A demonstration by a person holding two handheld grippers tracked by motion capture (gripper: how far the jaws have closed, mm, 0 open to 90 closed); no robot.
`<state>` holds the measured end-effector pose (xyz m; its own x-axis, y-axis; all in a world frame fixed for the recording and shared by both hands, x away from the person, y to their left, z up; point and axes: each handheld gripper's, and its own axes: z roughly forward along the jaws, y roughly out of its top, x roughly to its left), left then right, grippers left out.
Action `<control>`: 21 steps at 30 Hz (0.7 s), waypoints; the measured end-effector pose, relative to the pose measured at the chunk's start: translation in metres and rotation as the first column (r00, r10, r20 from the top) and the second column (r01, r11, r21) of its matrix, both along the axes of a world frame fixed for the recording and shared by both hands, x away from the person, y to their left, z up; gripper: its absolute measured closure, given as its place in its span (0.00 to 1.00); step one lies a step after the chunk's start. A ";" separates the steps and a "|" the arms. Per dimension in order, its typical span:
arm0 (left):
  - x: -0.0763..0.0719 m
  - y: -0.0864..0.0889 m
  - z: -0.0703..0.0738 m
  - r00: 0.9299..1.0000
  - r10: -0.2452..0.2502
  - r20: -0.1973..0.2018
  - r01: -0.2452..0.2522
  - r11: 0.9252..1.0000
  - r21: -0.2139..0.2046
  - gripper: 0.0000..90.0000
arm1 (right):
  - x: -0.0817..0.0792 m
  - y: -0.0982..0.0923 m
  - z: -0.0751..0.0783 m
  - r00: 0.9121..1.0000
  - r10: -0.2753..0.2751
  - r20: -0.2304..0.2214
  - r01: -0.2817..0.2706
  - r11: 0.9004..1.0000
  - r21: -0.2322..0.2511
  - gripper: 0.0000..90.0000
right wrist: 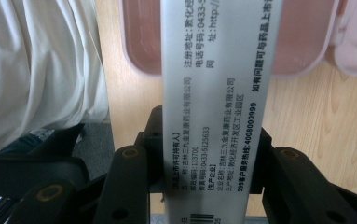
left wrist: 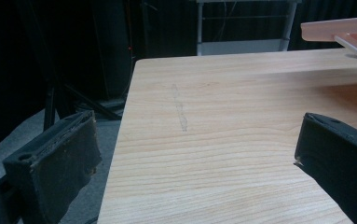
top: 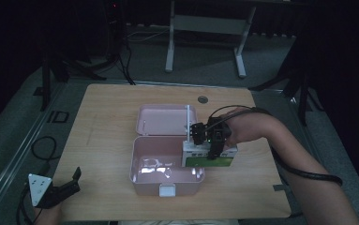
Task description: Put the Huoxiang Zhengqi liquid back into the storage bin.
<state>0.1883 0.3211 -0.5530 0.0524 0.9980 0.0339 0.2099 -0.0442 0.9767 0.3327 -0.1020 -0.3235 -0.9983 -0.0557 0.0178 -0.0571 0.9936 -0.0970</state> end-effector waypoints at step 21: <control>-0.001 0.001 0.000 1.000 -0.007 0.004 0.007 1.000 -0.005 0.00 | -0.005 0.057 -0.005 0.997 0.076 -0.005 -0.076 0.997 0.001 0.70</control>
<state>0.1876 0.3222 -0.5528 0.0594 0.9978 0.0292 0.2055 -0.0409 0.9778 0.3276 -0.0445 -0.3286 -0.9910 -0.1319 0.0227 -0.1335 0.9865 -0.0954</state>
